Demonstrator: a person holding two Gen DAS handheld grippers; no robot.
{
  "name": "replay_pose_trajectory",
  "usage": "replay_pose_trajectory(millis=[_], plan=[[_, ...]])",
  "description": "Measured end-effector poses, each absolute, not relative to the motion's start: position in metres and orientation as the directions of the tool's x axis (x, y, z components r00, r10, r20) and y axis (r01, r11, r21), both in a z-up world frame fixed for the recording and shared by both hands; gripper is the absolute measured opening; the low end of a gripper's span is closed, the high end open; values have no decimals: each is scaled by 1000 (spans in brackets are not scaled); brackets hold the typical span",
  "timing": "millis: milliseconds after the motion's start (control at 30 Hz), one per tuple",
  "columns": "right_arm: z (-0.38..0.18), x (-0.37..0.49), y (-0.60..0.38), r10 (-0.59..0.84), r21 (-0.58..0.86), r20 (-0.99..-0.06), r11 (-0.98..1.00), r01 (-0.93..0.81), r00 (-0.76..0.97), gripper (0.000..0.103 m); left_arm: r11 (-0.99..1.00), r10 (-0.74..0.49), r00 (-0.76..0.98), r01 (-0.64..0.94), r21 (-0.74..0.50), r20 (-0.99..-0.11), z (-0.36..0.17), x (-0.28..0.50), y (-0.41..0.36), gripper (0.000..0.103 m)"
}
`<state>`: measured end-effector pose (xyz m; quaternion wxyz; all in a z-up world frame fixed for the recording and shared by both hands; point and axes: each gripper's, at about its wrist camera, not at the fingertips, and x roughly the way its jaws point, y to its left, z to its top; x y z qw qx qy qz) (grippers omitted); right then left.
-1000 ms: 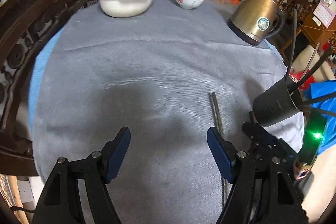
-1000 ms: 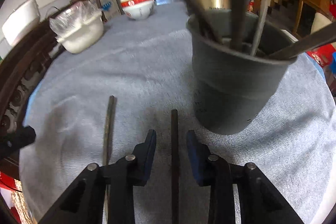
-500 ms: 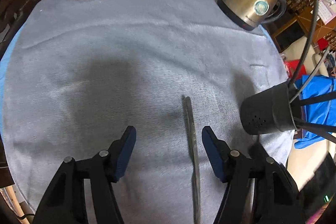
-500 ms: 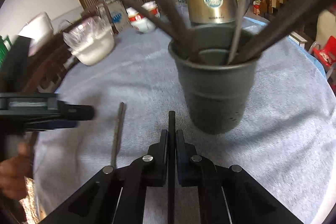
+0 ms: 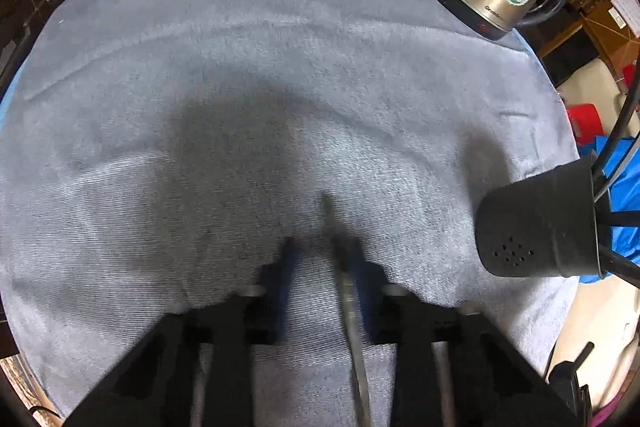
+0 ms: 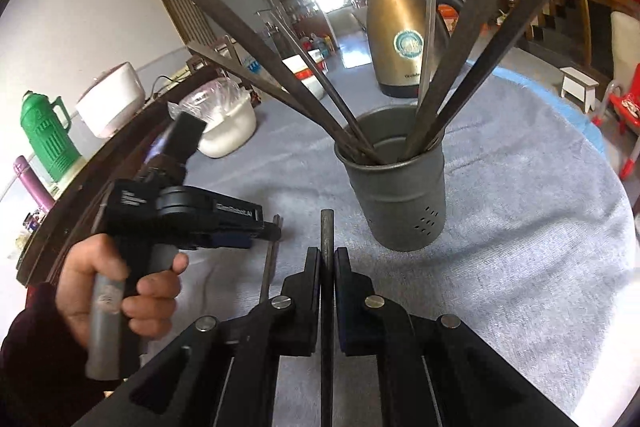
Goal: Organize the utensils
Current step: 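Lift both held chopsticks and carry them above the gray cup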
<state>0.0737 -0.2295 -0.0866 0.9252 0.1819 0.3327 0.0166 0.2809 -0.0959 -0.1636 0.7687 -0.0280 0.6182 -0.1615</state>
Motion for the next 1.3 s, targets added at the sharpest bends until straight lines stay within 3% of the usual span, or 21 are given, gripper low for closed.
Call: replay_pose_trajectory(millis=[233, 833, 1300], plan=[[-72, 61, -229, 167, 359, -571, 931, 61, 804, 7, 946, -305, 272, 201, -256, -913, -145, 260, -80, 7], [-10, 23, -275, 173, 454, -384, 891, 22, 907, 7, 900, -424, 548, 344, -268, -721, 5, 163, -52, 6], [6, 2, -269, 130, 411, -298, 912, 4, 946, 7, 913, -393, 676, 365, -180, -623, 44, 117, -52, 6]])
